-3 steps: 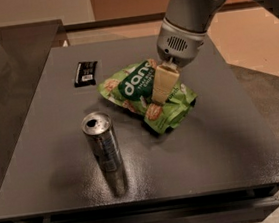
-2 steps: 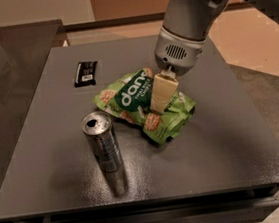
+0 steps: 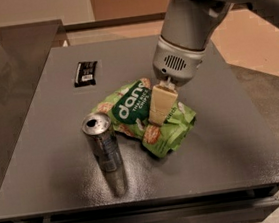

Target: Move green rice chip bag near redbull can

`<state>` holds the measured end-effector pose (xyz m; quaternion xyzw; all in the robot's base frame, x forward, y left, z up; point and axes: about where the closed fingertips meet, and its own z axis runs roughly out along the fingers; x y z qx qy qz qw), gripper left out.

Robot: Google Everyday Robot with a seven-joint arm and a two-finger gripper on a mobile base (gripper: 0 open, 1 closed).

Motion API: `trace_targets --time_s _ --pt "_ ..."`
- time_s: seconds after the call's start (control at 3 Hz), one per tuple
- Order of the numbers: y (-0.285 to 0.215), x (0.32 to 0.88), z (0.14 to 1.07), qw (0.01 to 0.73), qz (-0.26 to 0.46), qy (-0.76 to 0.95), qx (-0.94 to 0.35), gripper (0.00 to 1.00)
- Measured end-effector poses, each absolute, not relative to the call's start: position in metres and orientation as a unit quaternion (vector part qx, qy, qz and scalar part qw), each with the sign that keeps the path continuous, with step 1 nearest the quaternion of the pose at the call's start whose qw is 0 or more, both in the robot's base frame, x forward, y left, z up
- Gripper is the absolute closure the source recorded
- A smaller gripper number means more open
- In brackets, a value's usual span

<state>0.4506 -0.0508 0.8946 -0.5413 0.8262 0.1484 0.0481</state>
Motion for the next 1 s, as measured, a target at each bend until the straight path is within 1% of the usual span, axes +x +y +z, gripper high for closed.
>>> trace_targets --time_s 1.0 --pt "-0.0454 0.4467 0.8928 0.057 0.143 0.829 -0.537 0.13"
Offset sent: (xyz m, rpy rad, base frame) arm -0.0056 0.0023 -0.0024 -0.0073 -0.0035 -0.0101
